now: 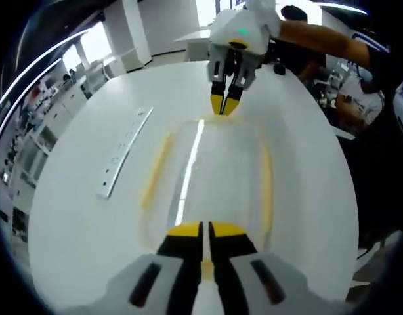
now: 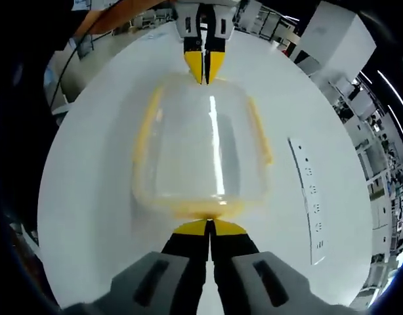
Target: Snap each plastic latch of the storage box into its locked position after aligning the lid with the box until every specified latch is closed and the lid sits flush.
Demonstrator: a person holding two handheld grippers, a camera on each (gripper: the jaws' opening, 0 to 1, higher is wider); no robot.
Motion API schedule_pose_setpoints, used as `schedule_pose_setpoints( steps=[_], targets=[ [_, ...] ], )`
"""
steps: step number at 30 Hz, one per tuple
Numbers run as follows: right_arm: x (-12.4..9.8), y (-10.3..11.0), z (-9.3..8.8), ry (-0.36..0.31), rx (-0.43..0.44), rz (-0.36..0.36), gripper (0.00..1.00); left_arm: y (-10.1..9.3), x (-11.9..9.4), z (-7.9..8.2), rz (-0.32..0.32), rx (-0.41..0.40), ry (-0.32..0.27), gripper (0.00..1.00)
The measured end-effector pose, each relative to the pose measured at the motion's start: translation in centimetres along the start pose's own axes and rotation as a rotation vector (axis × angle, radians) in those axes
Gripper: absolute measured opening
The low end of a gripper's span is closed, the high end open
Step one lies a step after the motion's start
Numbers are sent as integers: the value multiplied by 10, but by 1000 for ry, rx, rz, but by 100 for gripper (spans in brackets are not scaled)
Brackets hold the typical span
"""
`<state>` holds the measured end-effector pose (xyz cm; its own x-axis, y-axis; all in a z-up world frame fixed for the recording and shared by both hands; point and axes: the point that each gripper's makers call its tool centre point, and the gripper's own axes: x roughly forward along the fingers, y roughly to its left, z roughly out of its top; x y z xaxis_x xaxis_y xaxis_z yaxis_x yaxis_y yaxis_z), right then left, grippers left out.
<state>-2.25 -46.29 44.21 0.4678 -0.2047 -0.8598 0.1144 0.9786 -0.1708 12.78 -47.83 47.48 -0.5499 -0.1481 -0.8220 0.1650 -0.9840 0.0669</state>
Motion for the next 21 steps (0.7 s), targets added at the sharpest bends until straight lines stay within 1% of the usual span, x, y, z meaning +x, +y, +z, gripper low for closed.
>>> schedule_pose_setpoints(
  steps=[1, 2, 4, 7, 8, 9, 11, 12, 21],
  targets=[
    [1, 1, -1, -6, 2, 2, 0, -1, 1, 5, -10, -5, -26, 0],
    [2, 2, -2, -14, 3, 1, 0, 0, 3, 4, -11, -12, -14, 0],
    [1, 1, -1, -37, 21, -2, 0, 0, 2, 5, -13, -8, -13, 0],
    [1, 1, -2, -75, 45, -3, 0, -2, 3, 6, 1, 9, 9, 0],
    [1, 1, -1, -83, 54, -4, 0, -2, 4, 7, 8, 15, 8, 0],
    [1, 1, -1, -89, 59, -4, 0, -2, 4, 9, 13, 20, 0, 0],
    [0, 0, -1, -103, 72, -2, 0, -2, 8, 15, 13, 17, -43, 0],
    [0, 0, 0, -108, 76, -1, 0, -1, 8, 14, 9, 5, -43, 0],
    [0, 0, 1, -125, 92, 8, 0, -1, 7, 14, 14, 4, -22, 0]
  ],
)
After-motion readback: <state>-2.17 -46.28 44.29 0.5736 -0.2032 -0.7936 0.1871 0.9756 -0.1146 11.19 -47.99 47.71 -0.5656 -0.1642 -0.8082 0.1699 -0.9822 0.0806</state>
